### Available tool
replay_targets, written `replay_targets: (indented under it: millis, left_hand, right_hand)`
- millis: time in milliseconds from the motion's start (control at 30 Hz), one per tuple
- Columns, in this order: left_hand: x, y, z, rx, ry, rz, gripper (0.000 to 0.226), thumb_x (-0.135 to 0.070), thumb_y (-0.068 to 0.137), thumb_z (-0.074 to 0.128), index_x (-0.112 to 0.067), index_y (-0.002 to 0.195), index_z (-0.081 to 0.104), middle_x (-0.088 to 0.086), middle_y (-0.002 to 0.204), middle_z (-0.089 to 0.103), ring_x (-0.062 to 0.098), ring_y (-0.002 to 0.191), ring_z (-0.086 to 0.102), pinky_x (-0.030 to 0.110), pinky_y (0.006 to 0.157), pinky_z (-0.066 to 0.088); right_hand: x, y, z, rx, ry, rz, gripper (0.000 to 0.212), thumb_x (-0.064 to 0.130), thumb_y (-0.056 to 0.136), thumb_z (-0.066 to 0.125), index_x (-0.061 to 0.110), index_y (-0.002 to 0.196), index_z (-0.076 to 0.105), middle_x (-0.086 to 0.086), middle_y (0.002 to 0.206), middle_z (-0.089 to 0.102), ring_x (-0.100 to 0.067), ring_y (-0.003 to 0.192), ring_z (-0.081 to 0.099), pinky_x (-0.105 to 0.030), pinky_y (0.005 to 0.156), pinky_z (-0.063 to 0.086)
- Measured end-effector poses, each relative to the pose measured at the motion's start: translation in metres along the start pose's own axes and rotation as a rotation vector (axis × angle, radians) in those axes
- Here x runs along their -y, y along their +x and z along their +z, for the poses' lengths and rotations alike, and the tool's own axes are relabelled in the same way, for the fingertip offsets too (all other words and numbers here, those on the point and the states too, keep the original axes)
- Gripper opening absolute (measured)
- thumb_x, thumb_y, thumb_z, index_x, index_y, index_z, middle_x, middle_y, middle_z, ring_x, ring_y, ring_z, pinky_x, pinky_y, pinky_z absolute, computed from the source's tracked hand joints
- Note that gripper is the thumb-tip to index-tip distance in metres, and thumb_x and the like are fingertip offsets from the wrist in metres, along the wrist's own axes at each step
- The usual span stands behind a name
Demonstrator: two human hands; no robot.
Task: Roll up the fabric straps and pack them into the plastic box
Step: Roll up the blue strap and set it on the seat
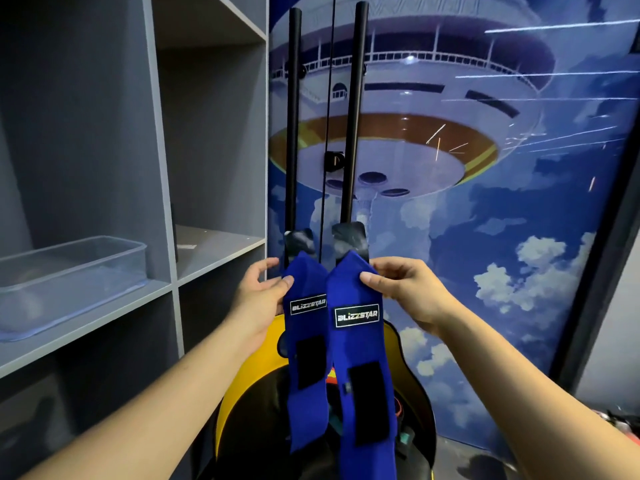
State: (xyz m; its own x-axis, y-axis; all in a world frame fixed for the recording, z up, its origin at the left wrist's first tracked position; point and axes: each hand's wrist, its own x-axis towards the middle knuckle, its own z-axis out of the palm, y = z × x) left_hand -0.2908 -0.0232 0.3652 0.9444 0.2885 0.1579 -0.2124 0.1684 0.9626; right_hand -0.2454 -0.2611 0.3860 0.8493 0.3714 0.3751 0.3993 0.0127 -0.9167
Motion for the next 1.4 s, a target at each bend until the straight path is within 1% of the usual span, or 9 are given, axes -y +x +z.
replay_targets:
  millis: [133, 300, 400, 533, 633, 767, 967, 1133, 1400]
  left_hand:
    - [-0.006, -0.003, 0.011, 0.050, 0.013, -0.025, 0.020, -0.007, 0.098, 0.059, -0.018, 0.114, 0.064, 0.006, 0.110, 0.075, 0.025, 0.101, 0.072, 0.049, 0.096, 0.056]
    - [-0.011, -0.008, 0.025, 0.105, -0.081, -0.008, 0.021, -0.008, 0.098, 0.057, -0.013, 0.117, 0.066, 0.010, 0.105, 0.077, 0.028, 0.098, 0.073, 0.047, 0.094, 0.055]
    - [-0.014, -0.012, 0.031, 0.145, -0.134, 0.002, 0.020, -0.009, 0.101, 0.052, -0.017, 0.112, 0.066, 0.011, 0.104, 0.076, 0.024, 0.091, 0.072, 0.042, 0.086, 0.054]
    - [-0.015, -0.010, 0.035, 0.142, -0.208, -0.014, 0.024, -0.009, 0.105, 0.046, -0.016, 0.116, 0.066, 0.011, 0.108, 0.076, 0.024, 0.097, 0.073, 0.039, 0.084, 0.057]
    - [-0.015, -0.010, 0.038, 0.136, -0.233, -0.014, 0.024, -0.010, 0.105, 0.044, -0.015, 0.115, 0.065, 0.011, 0.108, 0.076, 0.022, 0.096, 0.074, 0.036, 0.080, 0.056]
    - [-0.014, -0.012, 0.044, 0.146, -0.292, -0.027, 0.021, -0.017, 0.103, 0.050, -0.012, 0.116, 0.067, 0.013, 0.109, 0.075, 0.024, 0.097, 0.074, 0.037, 0.082, 0.056]
    - [-0.008, -0.015, 0.053, 0.115, -0.323, -0.007, 0.028, -0.005, 0.096, 0.060, -0.014, 0.123, 0.066, 0.011, 0.109, 0.076, 0.028, 0.100, 0.074, 0.035, 0.076, 0.061]
    - [-0.007, -0.011, 0.050, 0.066, -0.299, -0.013, 0.029, -0.008, 0.098, 0.060, -0.012, 0.126, 0.065, 0.013, 0.109, 0.076, 0.032, 0.104, 0.072, 0.041, 0.082, 0.061]
    - [-0.012, -0.006, 0.038, 0.086, -0.063, 0.043, 0.021, -0.016, 0.092, 0.069, -0.010, 0.112, 0.073, 0.009, 0.098, 0.078, 0.027, 0.094, 0.073, 0.037, 0.076, 0.058]
  right_hand:
    - [0.007, -0.003, 0.012, -0.060, 0.137, -0.013, 0.023, 0.013, 0.090, 0.070, 0.005, 0.112, 0.073, -0.013, 0.106, 0.076, -0.022, 0.095, 0.072, -0.027, 0.080, 0.054]
    - [0.007, -0.001, 0.039, -0.119, 0.244, -0.012, 0.024, 0.014, 0.095, 0.066, 0.003, 0.115, 0.070, -0.014, 0.108, 0.075, -0.018, 0.091, 0.071, -0.025, 0.074, 0.056]
    - [0.003, -0.001, 0.052, -0.187, 0.267, -0.017, 0.021, 0.016, 0.096, 0.065, 0.007, 0.114, 0.070, -0.013, 0.105, 0.075, -0.020, 0.091, 0.071, -0.031, 0.076, 0.058]
    - [0.001, 0.001, 0.060, -0.289, 0.252, -0.068, 0.017, 0.015, 0.096, 0.066, 0.011, 0.112, 0.071, -0.012, 0.105, 0.075, -0.027, 0.098, 0.070, -0.044, 0.090, 0.056]
    - [-0.001, 0.004, 0.064, -0.351, 0.230, -0.072, 0.017, 0.018, 0.094, 0.069, 0.017, 0.111, 0.071, -0.007, 0.103, 0.076, -0.029, 0.101, 0.071, -0.048, 0.091, 0.057]
    - [-0.002, 0.007, 0.068, -0.427, 0.237, -0.075, 0.016, 0.016, 0.093, 0.070, 0.019, 0.108, 0.072, -0.005, 0.100, 0.076, -0.029, 0.098, 0.072, -0.042, 0.086, 0.060]
    - [-0.006, 0.010, 0.075, -0.528, 0.167, -0.056, 0.021, 0.025, 0.093, 0.070, 0.033, 0.113, 0.068, 0.004, 0.104, 0.074, -0.018, 0.095, 0.072, -0.037, 0.081, 0.061]
    - [-0.001, 0.009, 0.074, -0.496, 0.264, -0.056, 0.023, 0.017, 0.095, 0.068, 0.020, 0.118, 0.071, 0.006, 0.100, 0.077, -0.014, 0.096, 0.073, -0.031, 0.085, 0.059]
    - [0.006, 0.008, 0.067, -0.460, 0.308, -0.052, 0.018, 0.015, 0.090, 0.074, 0.018, 0.107, 0.069, -0.004, 0.094, 0.077, -0.026, 0.092, 0.073, -0.045, 0.085, 0.060]
